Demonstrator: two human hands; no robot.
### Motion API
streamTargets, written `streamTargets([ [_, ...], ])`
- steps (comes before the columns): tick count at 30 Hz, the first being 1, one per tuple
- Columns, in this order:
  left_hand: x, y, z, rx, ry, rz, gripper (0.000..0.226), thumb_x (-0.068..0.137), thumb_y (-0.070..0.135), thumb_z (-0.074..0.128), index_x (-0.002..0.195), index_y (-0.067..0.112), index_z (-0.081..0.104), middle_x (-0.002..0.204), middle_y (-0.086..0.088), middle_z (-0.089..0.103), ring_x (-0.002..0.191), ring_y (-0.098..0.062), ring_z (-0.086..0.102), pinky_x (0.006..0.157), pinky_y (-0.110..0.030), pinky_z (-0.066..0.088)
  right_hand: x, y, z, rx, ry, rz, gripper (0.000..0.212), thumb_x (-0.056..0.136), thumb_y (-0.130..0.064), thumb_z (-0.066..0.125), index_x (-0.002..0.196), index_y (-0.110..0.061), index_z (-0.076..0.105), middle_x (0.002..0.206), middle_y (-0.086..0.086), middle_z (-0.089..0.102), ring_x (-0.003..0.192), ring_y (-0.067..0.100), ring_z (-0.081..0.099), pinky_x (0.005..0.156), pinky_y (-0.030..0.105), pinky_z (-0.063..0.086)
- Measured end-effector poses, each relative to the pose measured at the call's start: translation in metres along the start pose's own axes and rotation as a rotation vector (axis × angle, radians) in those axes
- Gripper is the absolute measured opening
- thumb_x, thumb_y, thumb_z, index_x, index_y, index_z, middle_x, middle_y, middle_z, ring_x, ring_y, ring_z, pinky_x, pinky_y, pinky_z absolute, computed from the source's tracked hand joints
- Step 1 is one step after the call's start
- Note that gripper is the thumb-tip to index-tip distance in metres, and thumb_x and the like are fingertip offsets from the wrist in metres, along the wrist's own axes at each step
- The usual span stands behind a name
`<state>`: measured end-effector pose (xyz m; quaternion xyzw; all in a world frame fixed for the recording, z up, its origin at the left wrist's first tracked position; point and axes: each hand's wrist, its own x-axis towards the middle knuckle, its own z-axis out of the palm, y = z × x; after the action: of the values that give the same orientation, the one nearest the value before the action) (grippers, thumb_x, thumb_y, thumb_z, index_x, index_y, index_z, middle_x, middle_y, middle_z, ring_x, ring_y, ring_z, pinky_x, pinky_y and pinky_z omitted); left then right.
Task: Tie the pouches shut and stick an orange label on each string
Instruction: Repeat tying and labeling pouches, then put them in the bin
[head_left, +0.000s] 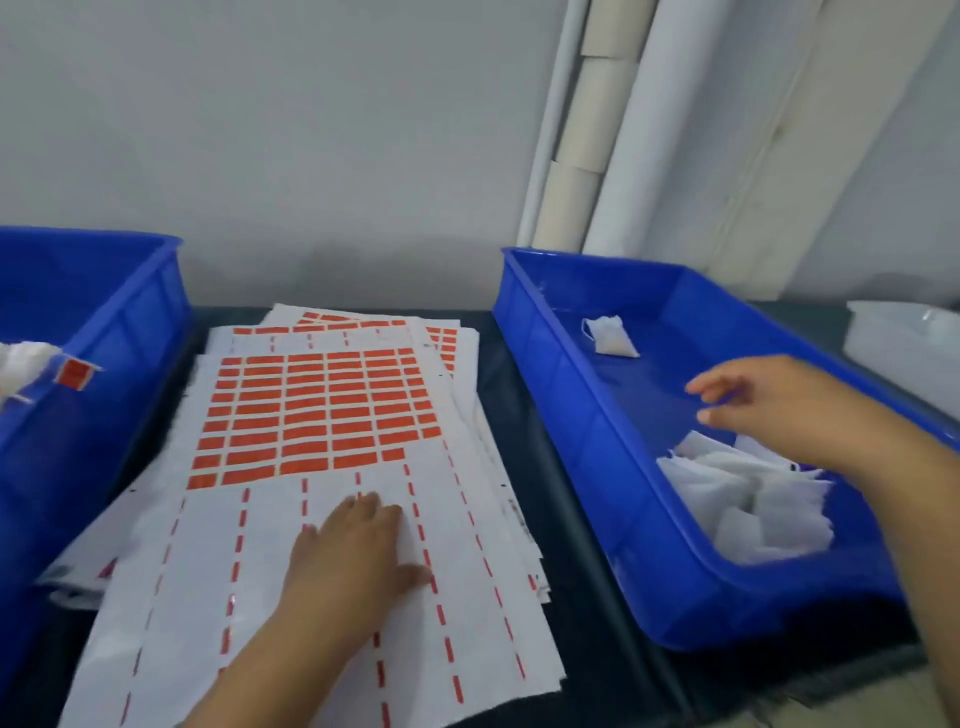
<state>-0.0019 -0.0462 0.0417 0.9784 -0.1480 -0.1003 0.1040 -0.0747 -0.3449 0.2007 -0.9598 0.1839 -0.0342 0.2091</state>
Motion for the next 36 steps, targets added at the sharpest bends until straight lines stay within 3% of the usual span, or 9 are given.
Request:
streamTargets([
  [3,0.003,-0.004,0.007,-0.013,0.111,-0.007,0.067,0.075,0.074,0.047,0.132,0.038,0.040,0.143,0.016,0.039,0.129,-0.011,0.038,0.108,-0.037,0.031,0.012,0.032,0.010,-0.268,-0.355,0.121,0.015,0.081,-0.033,0.072,0.095,-0.037,0.066,0.101,-0.015,0.064,0.090,0.006,0.060,0.080,0.026,0.045],
  [5,0.002,-0.005,0.012,-0.045,0.190,-0.027,0.066,0.077,0.075,0.042,0.133,0.039,0.040,0.144,0.017,0.036,0.132,-0.011,0.035,0.111,-0.038,0.026,0.013,0.039,0.019,-0.308,-0.404,0.103,0.005,0.082,-0.031,0.069,0.084,-0.035,0.073,0.094,-0.011,0.070,0.088,0.011,0.064,0.076,0.028,0.049],
  [8,0.001,-0.006,0.017,-0.069,0.224,-0.027,0.062,0.080,0.072,0.039,0.132,0.040,0.041,0.144,0.018,0.036,0.132,-0.010,0.034,0.112,-0.038,0.024,0.016,0.043,0.020,-0.240,-0.275,0.097,0.020,0.082,-0.024,0.072,0.069,-0.038,0.072,0.080,-0.016,0.071,0.080,0.004,0.064,0.068,0.021,0.048],
  [12,0.003,-0.008,0.019,-0.067,0.224,-0.028,0.060,0.081,0.071,0.038,0.132,0.040,0.040,0.145,0.018,0.035,0.133,-0.010,0.033,0.112,-0.037,0.023,0.020,0.049,0.018,-0.178,-0.176,0.117,0.018,0.077,-0.017,0.077,0.064,-0.030,0.075,0.067,-0.017,0.070,0.074,0.004,0.064,0.061,0.019,0.045],
  [18,0.006,-0.012,0.024,-0.053,0.220,-0.032,0.061,0.082,0.071,0.036,0.134,0.040,0.038,0.146,0.018,0.033,0.134,-0.009,0.031,0.113,-0.038,0.022,0.036,0.064,0.014,-0.181,0.056,0.137,0.013,0.086,-0.019,0.066,0.074,-0.023,0.069,0.078,-0.015,0.066,0.074,0.004,0.058,0.057,0.021,0.040],
  [22,0.007,-0.013,0.026,-0.056,0.217,-0.032,0.061,0.081,0.071,0.036,0.134,0.040,0.039,0.146,0.018,0.034,0.133,-0.009,0.032,0.113,-0.038,0.022,0.054,0.069,0.024,-0.388,-0.063,0.170,0.007,0.087,-0.026,0.066,0.083,-0.023,0.071,0.088,-0.011,0.063,0.082,0.012,0.058,0.071,0.027,0.046],
  [26,0.009,-0.013,0.026,-0.051,0.217,-0.041,0.061,0.081,0.072,0.035,0.134,0.041,0.038,0.146,0.020,0.032,0.134,-0.008,0.031,0.113,-0.038,0.021,0.067,0.075,0.028,-0.459,-0.068,0.230,0.017,0.089,-0.019,0.060,0.078,-0.018,0.073,0.088,0.005,0.070,0.079,0.019,0.063,0.065,0.030,0.051],
  [31,0.009,-0.014,0.028,-0.066,0.236,-0.044,0.062,0.080,0.073,0.035,0.134,0.042,0.036,0.147,0.021,0.031,0.135,-0.007,0.029,0.113,-0.037,0.019,0.073,0.077,0.028,-0.498,-0.131,0.212,0.017,0.090,-0.022,0.059,0.090,-0.012,0.073,0.096,0.007,0.071,0.087,0.021,0.064,0.080,0.035,0.053],
  [36,0.008,-0.012,0.027,-0.088,0.255,-0.044,0.061,0.080,0.073,0.036,0.133,0.043,0.036,0.147,0.021,0.030,0.135,-0.007,0.028,0.114,-0.037,0.018,0.073,0.045,0.006,-0.264,0.224,0.178,0.022,0.092,-0.015,0.053,0.093,0.000,0.070,0.100,0.019,0.068,0.093,0.034,0.062,0.079,0.045,0.051],
])
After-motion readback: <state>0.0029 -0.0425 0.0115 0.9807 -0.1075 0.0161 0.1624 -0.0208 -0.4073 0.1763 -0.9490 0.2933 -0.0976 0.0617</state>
